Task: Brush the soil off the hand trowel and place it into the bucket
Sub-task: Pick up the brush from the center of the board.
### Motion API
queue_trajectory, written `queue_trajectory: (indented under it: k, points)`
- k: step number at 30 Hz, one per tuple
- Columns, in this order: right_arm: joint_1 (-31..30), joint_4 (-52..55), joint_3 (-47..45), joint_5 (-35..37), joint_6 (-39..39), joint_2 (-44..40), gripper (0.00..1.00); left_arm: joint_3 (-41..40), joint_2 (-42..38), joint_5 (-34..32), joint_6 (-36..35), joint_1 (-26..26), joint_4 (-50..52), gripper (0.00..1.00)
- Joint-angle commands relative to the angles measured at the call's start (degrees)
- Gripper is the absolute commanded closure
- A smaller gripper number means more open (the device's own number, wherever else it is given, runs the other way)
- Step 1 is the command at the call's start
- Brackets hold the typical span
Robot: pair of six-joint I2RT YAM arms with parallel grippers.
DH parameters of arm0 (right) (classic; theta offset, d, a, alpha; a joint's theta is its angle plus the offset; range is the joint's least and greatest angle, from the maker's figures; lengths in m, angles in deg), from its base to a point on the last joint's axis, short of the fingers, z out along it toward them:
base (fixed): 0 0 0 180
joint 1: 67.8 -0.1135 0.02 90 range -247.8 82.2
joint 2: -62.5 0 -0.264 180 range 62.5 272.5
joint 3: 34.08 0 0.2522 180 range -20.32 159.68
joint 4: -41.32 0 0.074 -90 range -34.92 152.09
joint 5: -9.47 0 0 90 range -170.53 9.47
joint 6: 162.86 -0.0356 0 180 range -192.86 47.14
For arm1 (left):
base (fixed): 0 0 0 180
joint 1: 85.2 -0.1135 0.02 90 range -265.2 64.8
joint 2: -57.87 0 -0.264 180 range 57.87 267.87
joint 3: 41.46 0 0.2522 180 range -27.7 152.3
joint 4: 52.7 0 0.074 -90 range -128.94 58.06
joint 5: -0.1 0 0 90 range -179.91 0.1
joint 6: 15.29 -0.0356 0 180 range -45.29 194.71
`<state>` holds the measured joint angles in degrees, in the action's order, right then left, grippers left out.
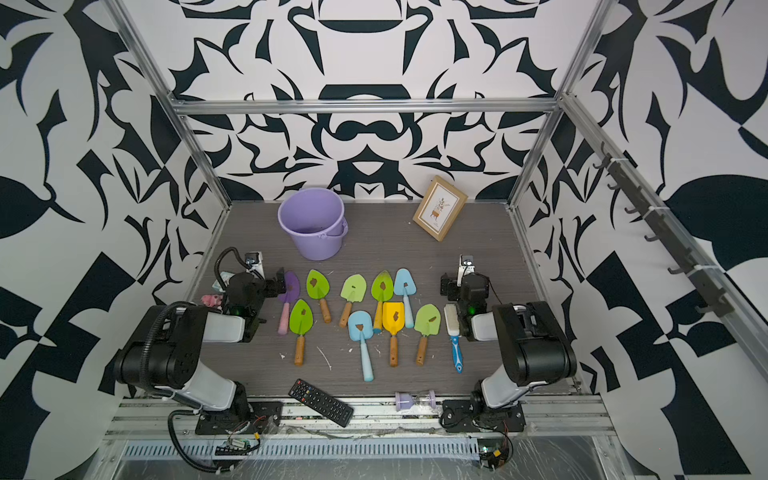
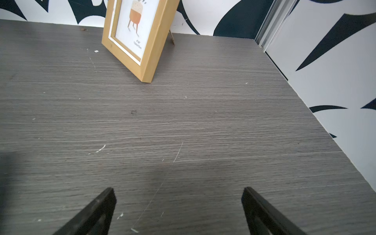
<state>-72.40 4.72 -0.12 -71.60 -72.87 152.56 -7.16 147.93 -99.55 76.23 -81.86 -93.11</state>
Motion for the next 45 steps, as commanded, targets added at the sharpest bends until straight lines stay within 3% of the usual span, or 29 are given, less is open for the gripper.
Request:
queue_trajectory:
  k: [1,37,41,45]
  points:
    - [-0.21,-1.62,0.36,-0.49,0.01,-0.86,0.01,-0.27,-0.5,0.15,0.41,-0.24,-0.76,0.01]
    - [-0.19,-0.03,1.06,0.03,0.26,-1.97,0.01,0.31,-1.43,-1.11,0.01,-0.01,0.29,0.01]
    - [-0.87,12.99,5.23,7.38,-1.51,-8.79,0.0,9.07,-11.63,-9.94,2.65,0.75,26.14,0.01]
    - [-3.51,32.49,12.26,17.58,-9.09,-14.1,0.0,12.32,-15.9,-12.08,6.52,1.4,32.48,0.01]
